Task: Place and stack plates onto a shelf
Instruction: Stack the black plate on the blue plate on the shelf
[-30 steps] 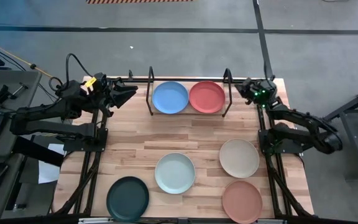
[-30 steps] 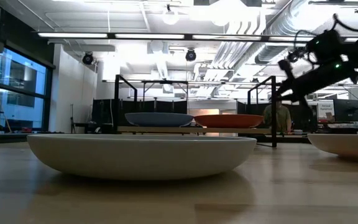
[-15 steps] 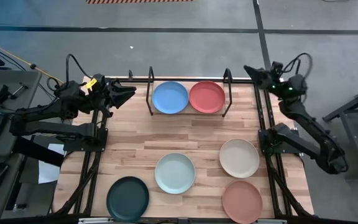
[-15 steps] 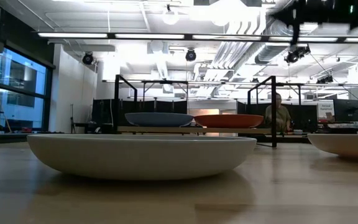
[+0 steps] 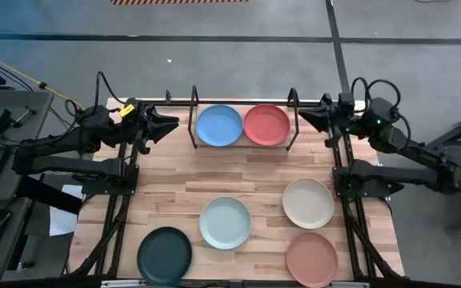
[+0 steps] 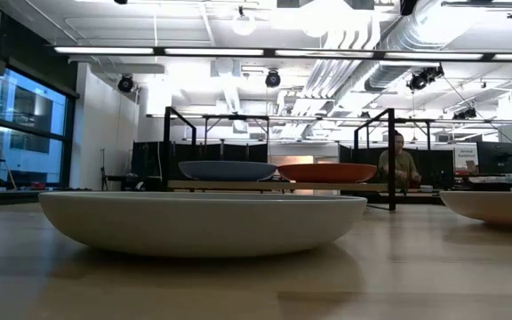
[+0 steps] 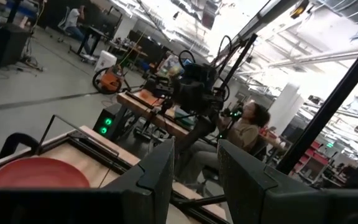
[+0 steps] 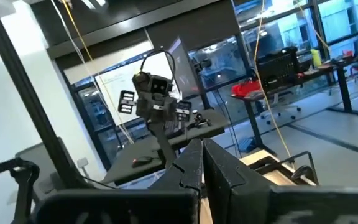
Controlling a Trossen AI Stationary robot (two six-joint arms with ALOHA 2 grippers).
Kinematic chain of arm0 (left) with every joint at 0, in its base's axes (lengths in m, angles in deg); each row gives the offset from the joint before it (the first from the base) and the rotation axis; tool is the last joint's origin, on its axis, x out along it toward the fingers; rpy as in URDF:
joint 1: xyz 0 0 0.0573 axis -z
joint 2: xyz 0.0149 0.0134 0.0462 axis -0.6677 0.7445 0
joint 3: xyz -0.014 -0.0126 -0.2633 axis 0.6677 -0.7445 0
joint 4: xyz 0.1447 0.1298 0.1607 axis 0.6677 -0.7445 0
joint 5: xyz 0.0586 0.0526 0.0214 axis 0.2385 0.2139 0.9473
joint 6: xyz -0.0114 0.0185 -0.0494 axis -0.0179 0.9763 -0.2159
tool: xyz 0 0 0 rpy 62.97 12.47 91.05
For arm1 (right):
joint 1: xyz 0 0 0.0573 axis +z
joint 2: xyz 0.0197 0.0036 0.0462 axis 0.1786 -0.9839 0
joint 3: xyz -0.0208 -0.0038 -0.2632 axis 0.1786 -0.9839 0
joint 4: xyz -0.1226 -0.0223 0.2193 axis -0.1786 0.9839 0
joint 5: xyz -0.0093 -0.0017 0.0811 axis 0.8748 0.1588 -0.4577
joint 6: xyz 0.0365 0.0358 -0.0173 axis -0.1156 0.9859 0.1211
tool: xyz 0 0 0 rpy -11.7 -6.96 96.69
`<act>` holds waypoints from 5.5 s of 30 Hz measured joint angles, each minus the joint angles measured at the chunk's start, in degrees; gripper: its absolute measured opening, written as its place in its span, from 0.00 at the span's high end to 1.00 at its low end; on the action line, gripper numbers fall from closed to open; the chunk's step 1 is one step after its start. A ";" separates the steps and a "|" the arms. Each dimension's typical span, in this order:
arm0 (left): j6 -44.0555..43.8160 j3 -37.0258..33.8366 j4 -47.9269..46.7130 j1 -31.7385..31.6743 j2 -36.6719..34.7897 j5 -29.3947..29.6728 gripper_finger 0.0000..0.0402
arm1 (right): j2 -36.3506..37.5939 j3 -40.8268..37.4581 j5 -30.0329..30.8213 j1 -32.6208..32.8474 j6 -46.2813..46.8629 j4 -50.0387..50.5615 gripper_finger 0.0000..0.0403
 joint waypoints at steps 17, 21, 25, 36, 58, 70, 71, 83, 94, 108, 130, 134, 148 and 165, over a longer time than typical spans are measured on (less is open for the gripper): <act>2.00 0.00 0.38 0.00 0.17 0.15 0.72 | -3.22 -0.09 5.77 8.50 -2.47 0.24 1.00; 1.98 0.00 0.76 0.00 0.17 0.15 0.72 | -4.75 -0.11 5.80 8.48 -2.48 -0.11 1.00; 1.98 0.00 0.79 0.00 0.17 0.17 0.72 | -6.08 -0.13 5.80 8.45 -2.48 -0.90 1.00; 1.91 0.03 0.76 0.00 0.31 0.17 0.72 | -7.34 -0.15 5.08 8.45 -2.43 -5.31 1.00; 1.39 0.09 0.70 0.00 1.99 0.17 0.72 | -7.36 -0.15 4.86 8.45 -2.42 -5.95 1.00; 1.48 0.09 0.68 -0.02 1.99 0.15 0.72 | -7.36 -0.15 4.84 8.45 -2.42 -5.90 1.00; 1.50 0.09 0.68 -0.02 1.99 0.15 0.72 | -7.36 -0.15 4.75 8.45 -2.42 -5.90 1.00; 3.01 0.07 0.68 -0.02 1.99 0.15 0.72 | -7.36 -0.15 4.44 8.45 -2.41 -5.90 1.00; 3.01 0.07 0.68 0.00 1.99 0.15 0.72 | -7.36 -0.15 4.40 8.45 -2.26 -5.88 1.00; -2.51 0.04 0.60 0.94 2.76 -5.41 0.72 | -7.36 -0.15 4.44 8.44 -2.24 -5.90 1.00; -19.86 -0.02 -41.11 45.81 22.06 -2.41 0.72 | -7.33 -0.15 4.46 8.44 -2.21 -4.74 1.00; -16.81 -0.02 -40.44 48.00 27.77 -0.12 0.72 | -7.33 -0.15 4.48 8.43 -0.93 -4.48 1.00; -12.00 -0.02 -43.05 48.92 42.13 0.15 0.72 | -7.33 -0.15 4.51 8.43 -0.93 -3.06 1.00; -10.48 -1.36 -36.76 48.92 46.90 -3.24 0.72 | -7.33 -0.15 4.68 8.43 -0.94 -0.61 1.00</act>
